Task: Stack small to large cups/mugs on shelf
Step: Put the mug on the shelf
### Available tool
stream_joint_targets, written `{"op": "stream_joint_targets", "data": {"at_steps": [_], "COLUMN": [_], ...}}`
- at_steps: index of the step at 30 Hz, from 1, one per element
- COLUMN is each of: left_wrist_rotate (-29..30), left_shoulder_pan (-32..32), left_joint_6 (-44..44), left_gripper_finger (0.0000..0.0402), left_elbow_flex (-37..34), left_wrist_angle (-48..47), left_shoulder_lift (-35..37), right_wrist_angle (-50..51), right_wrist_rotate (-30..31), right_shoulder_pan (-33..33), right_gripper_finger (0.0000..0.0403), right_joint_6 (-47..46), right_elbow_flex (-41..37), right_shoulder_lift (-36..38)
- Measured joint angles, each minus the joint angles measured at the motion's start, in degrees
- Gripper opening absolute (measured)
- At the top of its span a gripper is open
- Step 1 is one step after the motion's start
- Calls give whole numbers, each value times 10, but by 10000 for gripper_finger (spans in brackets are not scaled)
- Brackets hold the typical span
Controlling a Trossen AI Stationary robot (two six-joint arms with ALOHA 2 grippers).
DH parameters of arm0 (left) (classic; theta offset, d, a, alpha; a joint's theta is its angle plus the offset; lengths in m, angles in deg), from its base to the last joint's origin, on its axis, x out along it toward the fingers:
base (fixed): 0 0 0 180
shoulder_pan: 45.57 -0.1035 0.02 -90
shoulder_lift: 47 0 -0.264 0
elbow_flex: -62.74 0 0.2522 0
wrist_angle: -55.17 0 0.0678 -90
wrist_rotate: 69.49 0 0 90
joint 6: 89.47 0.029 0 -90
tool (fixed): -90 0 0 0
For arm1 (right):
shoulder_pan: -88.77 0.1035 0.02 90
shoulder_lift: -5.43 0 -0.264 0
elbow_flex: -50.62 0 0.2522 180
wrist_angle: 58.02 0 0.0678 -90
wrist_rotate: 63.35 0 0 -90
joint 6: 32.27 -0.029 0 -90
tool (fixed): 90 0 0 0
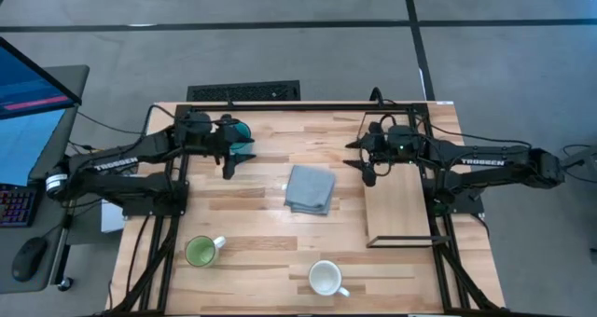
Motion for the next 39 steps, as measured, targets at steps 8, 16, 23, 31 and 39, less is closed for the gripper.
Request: {"op": "stream_joint_targets", "data": {"at_steps": [8, 16, 23, 31, 39], "left_wrist_rotate": [0, 0, 2, 0, -1], "left_shoulder_pan": [0, 0, 1, 1, 1], "left_joint_6": [3, -1, 2, 3, 18], "left_gripper_finger": [226, 226, 226, 226, 226], "left_elbow_flex": [0, 0, 0, 0, 0], "left_wrist_angle": [5, -1, -17, -21, -22], "left_shoulder_lift": [-13, -15, -21, -22, -22], "right_wrist_angle": [257, 411, 422, 386, 367], "right_wrist_rotate": [45, 53, 37, 1, -5], "right_shoulder_pan": [108, 208, 278, 344, 396], "right_gripper_finger": [270, 270, 270, 270, 270], "right_joint_6": [-2, -69, -150, -279, -363], "right_elbow_flex": [191, 354, 388, 419, 506], "right_shoulder_lift": [-34, -141, -233, -330, -423]}}
